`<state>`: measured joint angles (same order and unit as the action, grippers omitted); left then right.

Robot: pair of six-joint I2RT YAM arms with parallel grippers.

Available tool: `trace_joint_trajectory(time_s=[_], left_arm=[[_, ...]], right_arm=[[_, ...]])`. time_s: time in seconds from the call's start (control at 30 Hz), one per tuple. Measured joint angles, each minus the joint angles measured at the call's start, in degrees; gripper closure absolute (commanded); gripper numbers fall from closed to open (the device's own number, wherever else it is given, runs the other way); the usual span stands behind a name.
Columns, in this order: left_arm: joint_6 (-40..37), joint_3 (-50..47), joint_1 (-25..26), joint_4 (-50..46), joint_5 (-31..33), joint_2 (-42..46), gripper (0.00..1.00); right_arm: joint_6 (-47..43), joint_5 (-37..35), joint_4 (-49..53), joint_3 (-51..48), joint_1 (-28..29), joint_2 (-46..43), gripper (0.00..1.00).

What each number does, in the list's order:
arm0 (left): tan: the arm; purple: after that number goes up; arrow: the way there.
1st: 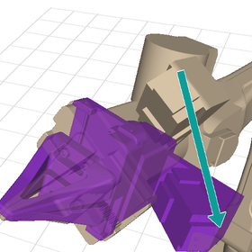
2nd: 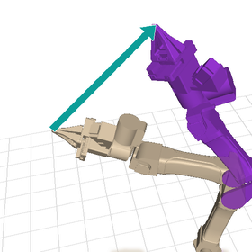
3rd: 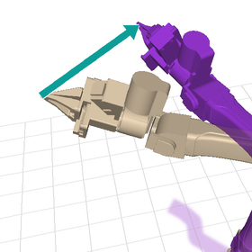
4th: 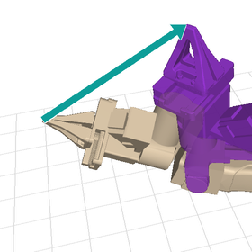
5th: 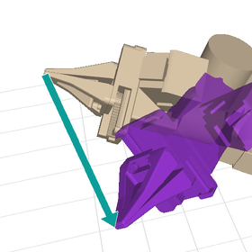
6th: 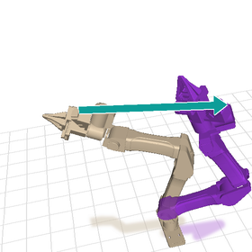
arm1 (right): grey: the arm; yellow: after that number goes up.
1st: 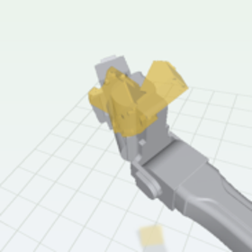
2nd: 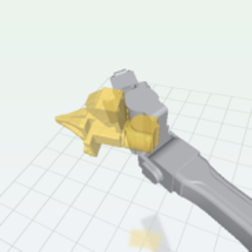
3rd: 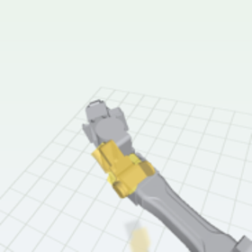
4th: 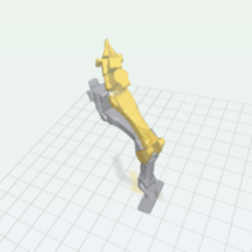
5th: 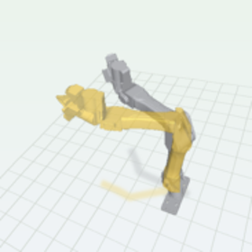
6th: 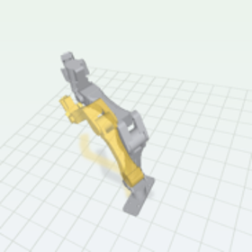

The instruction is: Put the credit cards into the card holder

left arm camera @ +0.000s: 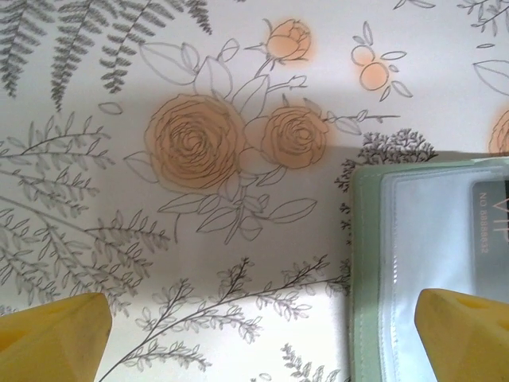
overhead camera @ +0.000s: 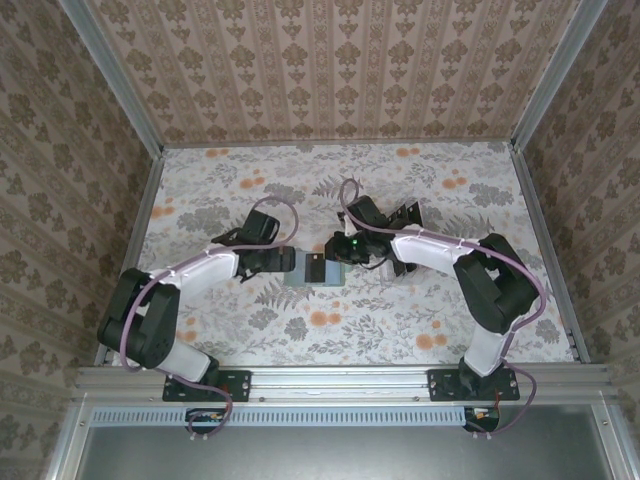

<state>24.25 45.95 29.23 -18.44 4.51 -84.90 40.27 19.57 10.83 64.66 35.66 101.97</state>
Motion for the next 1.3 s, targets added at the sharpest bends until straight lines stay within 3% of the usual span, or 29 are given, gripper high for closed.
trace_joint_trajectory(time_s=[0.13,0.5,1.3], left_arm=[[0.0,-1.4,-0.9,-0.7,0.6,0.4,0.00],[0.1,-2.8,-2.3,-2.1,3.5,-0.2,0.00],[0.1,-2.4,-1.8,-1.1,3.2,-4.3,0.00]], right_arm=[[-1.7,-3.8,4.7,4.4,2.1,2.0,0.95],[-2.9,-10.0,12.7,6.8,3.7,7.7,0.96],[-3.1,-10.3,14.1,14.4,5.9,14.3,0.97]])
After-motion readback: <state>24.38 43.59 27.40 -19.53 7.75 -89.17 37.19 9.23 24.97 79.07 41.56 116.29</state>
